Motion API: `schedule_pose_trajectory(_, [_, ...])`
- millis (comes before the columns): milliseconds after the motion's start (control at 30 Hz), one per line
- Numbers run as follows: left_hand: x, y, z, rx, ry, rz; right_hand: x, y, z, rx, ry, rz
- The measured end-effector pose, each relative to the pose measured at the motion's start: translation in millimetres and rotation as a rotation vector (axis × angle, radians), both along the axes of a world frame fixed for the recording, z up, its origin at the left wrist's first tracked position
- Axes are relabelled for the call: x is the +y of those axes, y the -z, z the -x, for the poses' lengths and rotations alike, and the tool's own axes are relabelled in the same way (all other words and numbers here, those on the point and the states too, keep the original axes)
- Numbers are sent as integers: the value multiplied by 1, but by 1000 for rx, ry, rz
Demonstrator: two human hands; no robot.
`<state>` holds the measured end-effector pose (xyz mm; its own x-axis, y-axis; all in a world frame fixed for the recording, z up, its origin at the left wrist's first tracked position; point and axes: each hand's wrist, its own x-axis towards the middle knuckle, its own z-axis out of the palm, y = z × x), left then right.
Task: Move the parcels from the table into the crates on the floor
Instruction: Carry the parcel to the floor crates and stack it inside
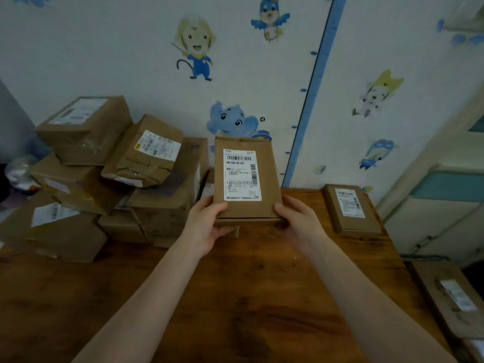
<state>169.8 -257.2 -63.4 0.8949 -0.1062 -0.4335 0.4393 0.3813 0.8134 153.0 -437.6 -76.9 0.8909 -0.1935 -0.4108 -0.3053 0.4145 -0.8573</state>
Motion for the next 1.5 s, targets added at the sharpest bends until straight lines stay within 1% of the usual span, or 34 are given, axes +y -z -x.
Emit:
schedule_pose_trajectory(133, [-21, 16, 14, 28, 38, -11, -20, 19, 21, 25, 57, -47])
schedule_pose_trajectory(367, [-79, 21, 49, 30, 84, -22, -74, 18, 69, 35, 93, -50])
schedule_pose_trajectory(633, [-209, 29, 134, 12, 159, 27, -206, 18, 159, 41, 150, 28])
schedule_pose_trajectory(767, [-272, 29, 173, 26, 208, 15, -267, 14, 208, 35, 166, 7])
schedule_pose_trajectory(967, [-346, 31, 204, 37, 295, -22, -338, 22, 251, 57, 252, -15])
schedule_pose_trajectory(1267, [-442, 61, 193, 104, 361, -69, -428, 52, 253, 102, 333, -36])
schedule_pose_trajectory(1500, [-519, 83, 147, 142, 373, -50, -506, 67, 211, 138, 352, -30])
